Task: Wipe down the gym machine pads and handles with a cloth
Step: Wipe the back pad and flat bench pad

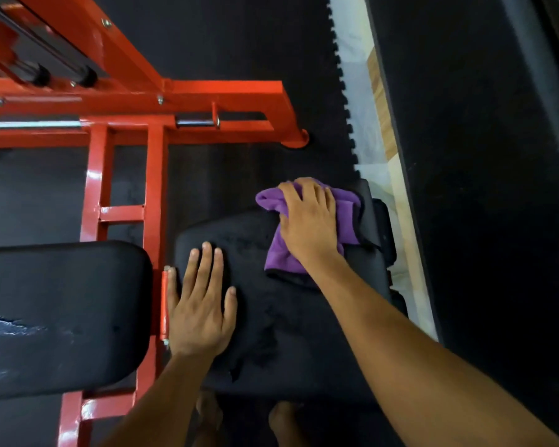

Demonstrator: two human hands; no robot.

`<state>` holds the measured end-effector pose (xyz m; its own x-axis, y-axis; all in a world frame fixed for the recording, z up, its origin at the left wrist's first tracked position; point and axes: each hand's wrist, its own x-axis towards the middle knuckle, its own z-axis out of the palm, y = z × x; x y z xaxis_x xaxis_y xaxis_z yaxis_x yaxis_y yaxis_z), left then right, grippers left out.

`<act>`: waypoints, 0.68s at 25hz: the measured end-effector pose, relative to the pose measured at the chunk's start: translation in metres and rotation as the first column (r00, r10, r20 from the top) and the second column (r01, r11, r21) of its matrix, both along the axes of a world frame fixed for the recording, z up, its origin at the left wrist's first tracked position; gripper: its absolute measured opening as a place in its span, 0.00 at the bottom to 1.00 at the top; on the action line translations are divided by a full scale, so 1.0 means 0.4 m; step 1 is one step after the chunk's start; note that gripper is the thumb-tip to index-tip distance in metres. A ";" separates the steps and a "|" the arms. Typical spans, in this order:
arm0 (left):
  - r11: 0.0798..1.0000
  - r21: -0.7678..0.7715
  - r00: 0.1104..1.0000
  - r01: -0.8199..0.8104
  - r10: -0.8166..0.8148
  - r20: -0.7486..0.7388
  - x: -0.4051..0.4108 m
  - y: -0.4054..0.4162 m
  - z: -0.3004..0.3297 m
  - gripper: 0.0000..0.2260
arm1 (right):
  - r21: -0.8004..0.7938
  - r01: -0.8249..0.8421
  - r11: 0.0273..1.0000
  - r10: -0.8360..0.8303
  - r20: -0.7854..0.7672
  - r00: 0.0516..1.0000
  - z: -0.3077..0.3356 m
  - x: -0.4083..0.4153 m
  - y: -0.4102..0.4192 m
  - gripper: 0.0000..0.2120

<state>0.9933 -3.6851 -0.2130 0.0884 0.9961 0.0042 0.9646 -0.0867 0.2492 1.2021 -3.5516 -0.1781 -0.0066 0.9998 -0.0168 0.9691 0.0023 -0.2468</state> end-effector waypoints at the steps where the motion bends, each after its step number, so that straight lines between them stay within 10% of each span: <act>1: 1.000 -0.006 1.000 -0.004 0.004 0.000 -0.003 -0.004 0.001 0.29 | -0.006 0.003 1.000 -0.003 -0.003 1.000 0.000 0.003 -0.037 0.28; 7: 0.999 -0.048 1.000 -0.006 0.005 -0.007 -0.003 -0.005 0.000 0.29 | -0.099 -0.120 0.988 0.119 -0.018 0.993 0.034 -0.005 -0.551 0.43; 17: 0.998 -0.068 1.000 0.007 -0.007 0.003 0.006 0.008 0.013 0.30 | 0.009 0.055 0.998 -0.054 -0.089 0.995 0.038 -0.025 -0.065 0.25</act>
<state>0.9957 -3.6820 -0.2077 0.0956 0.9934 -0.0631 0.9632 -0.0763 0.2577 1.1921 -3.5776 -0.1627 0.0473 0.9989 -0.0067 0.9422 -0.0469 -0.3316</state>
